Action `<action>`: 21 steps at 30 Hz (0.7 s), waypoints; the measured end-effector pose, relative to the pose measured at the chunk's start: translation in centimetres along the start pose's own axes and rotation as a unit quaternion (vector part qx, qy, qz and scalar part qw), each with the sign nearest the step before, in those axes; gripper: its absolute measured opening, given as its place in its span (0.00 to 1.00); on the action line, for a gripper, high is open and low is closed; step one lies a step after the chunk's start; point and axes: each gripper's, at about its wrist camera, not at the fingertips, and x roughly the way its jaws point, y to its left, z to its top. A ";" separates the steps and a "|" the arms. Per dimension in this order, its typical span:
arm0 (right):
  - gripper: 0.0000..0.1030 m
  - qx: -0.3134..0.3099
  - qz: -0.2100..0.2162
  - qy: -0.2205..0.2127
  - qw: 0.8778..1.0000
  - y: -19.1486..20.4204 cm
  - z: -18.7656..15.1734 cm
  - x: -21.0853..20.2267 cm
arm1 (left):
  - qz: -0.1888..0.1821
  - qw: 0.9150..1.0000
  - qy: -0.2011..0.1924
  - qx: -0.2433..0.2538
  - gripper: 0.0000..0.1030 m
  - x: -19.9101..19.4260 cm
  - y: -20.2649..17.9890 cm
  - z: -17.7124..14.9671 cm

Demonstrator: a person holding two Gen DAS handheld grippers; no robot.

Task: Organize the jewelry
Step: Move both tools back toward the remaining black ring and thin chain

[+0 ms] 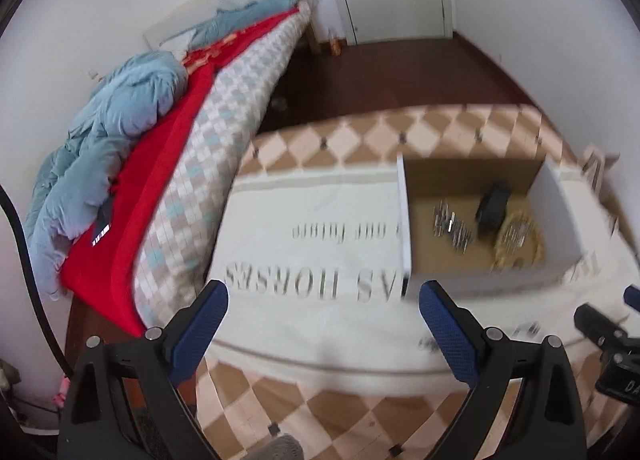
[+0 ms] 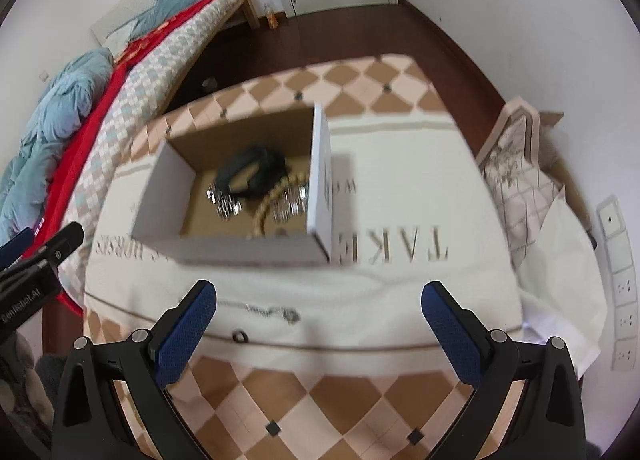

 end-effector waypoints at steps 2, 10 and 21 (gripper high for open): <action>1.00 0.003 -0.002 0.011 1.000 -0.1 -1.1 1.1 | 0.005 1.000 0.015 0.001 0.95 1.1 -0.2 -1.2; 0.55 -0.031 -0.001 0.017 0.999 1.0 -2.7 4.8 | 0.039 0.999 0.032 0.006 0.94 3.9 0.1 -4.1; 0.22 -0.118 -0.045 0.000 0.992 4.7 -3.1 6.5 | 0.019 0.999 0.041 0.008 0.94 4.2 -0.5 -4.0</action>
